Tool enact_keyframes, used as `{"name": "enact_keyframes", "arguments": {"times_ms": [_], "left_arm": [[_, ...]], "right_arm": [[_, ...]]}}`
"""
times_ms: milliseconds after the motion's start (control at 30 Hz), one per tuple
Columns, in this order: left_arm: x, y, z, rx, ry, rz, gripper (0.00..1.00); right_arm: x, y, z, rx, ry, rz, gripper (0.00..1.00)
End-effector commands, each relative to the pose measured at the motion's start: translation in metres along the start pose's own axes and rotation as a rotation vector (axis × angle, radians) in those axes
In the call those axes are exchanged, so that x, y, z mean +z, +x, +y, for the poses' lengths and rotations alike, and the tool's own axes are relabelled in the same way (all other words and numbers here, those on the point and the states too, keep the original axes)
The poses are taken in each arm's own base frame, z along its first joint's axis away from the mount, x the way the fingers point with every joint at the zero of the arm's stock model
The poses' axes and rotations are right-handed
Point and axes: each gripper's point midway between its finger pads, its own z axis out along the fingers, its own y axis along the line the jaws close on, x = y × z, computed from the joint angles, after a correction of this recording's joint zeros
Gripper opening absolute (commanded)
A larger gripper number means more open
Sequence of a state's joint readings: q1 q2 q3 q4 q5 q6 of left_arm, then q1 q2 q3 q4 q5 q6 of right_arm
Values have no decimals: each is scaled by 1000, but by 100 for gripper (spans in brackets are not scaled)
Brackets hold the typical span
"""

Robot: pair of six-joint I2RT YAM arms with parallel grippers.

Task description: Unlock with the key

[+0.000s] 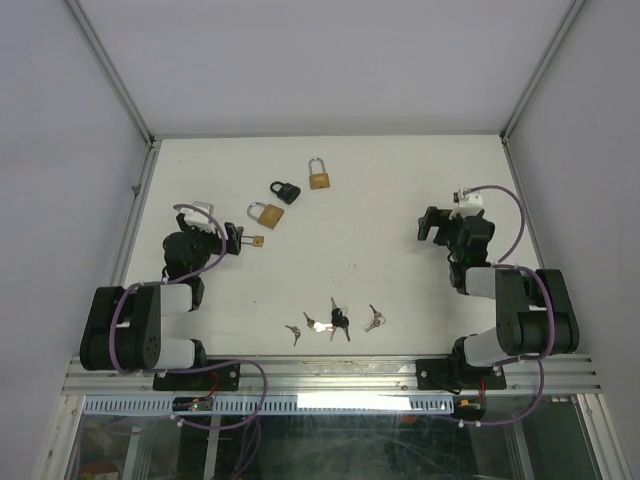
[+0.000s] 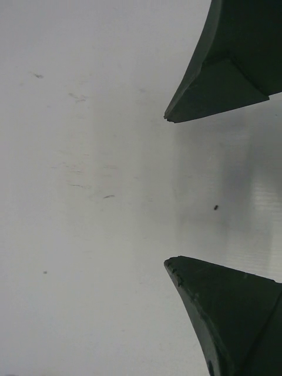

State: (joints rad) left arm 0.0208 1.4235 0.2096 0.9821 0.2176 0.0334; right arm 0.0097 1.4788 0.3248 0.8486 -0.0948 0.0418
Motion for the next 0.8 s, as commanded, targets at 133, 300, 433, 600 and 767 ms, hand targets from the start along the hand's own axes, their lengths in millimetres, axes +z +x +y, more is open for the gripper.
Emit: {"name": "enact_keyframes", "arguments": {"times_ms": [133,300,433,600,767], "left_arm": [[12,-117,-15,-46,85,-53,99],[8,-164,-16,-111,69,-36,99],[5,-160,-10,-175,11,152,99],[4,-116,13,-175,-119,446,92],[25,-59,11,-179,-127,669,75]], "right_arm": [[10,-126,9,50,-15,-35,100],[16,-166,30,177,-58,85,100],[15,-177,67,224,-135,152,100],[9,-165,115,93,-191,198,100],[8,-145,139,57,-230,272,99]]}}
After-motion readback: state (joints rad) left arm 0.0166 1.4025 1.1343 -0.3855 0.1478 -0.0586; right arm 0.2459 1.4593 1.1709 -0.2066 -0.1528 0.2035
